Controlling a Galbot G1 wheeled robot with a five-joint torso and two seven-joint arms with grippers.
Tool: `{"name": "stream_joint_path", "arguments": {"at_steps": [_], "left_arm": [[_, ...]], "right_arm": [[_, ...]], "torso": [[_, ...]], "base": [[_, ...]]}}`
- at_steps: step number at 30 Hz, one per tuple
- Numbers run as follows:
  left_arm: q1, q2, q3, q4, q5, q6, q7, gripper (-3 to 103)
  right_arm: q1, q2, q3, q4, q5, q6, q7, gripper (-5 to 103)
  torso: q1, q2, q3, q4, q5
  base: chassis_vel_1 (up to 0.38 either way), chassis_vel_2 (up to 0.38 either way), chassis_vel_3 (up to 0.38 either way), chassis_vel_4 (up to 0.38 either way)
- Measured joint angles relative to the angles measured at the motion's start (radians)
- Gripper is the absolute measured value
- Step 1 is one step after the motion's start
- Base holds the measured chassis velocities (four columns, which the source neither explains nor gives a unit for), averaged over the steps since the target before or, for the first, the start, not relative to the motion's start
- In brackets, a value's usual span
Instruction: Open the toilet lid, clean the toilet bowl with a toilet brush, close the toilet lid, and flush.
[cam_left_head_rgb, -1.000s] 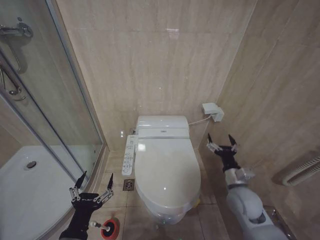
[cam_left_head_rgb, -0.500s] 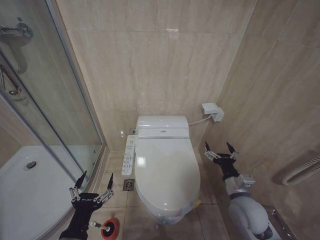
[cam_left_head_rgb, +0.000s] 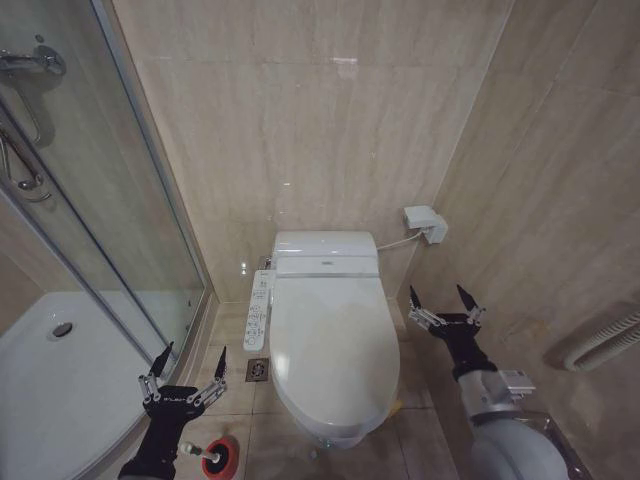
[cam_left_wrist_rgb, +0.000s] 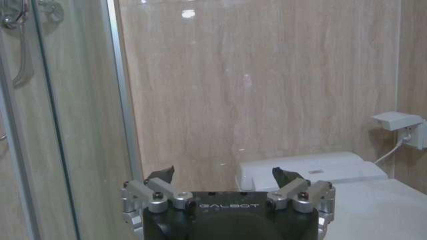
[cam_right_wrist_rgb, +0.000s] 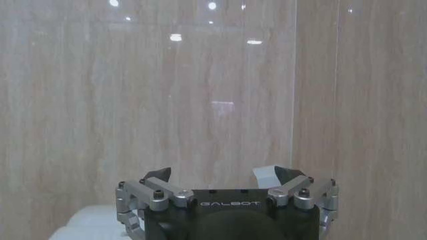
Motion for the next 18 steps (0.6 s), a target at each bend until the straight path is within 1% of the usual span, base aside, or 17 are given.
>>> {"name": "stream_joint_path", "arguments": {"at_steps": [4,5,7,12,15,16,18], "left_arm": [[0.0,0.0,0.0,0.0,0.0,0.0,0.0,99],[0.0,0.0,0.0,0.0,0.0,0.0,0.0,99],[0.0,0.0,0.0,0.0,0.0,0.0,0.0,99],[0.0,0.0,0.0,0.0,0.0,0.0,0.0,99],[0.0,0.0,0.0,0.0,0.0,0.0,0.0,99],[0.0,0.0,0.0,0.0,0.0,0.0,0.0,99],[0.0,0.0,0.0,0.0,0.0,0.0,0.0,99]], "right_arm": [[-0.079,0.021,0.009,0.063,-0.006,0.003,-0.004,100],[-0.079,0.021,0.009,0.063,-0.006,0.003,-0.004,100],[-0.127,0.037,0.006,0.08,-0.023,0.015,-0.015,100],[-0.161,0.043,0.005,0.087,-0.037,0.037,-0.026,100],[-0.188,0.041,0.021,0.075,-0.054,0.068,-0.045,100],[-0.188,0.041,0.021,0.075,-0.054,0.068,-0.045,100],[-0.21,0.041,0.046,0.063,-0.06,0.084,-0.073,100]], "torso": [[0.0,0.0,0.0,-0.0001,-0.0001],[0.0,0.0,0.0,-0.0001,-0.0001],[0.0,0.0,0.0,-0.0003,-0.0001],[0.0,0.0,0.0,-0.0001,-0.0001],[0.0,0.0,0.0,-0.0001,0.0],[0.0,0.0,0.0,-0.0001,0.0],[0.0,0.0,0.0,0.0,0.0002]], "base": [[0.0,0.0,0.0,0.0],[0.0,0.0,0.0,0.0],[0.0,0.0,0.0,0.0],[0.0,0.0,0.0,0.0],[0.0,0.0,0.0,0.0],[0.0,0.0,0.0,0.0],[0.0,0.0,0.0,0.0]]}}
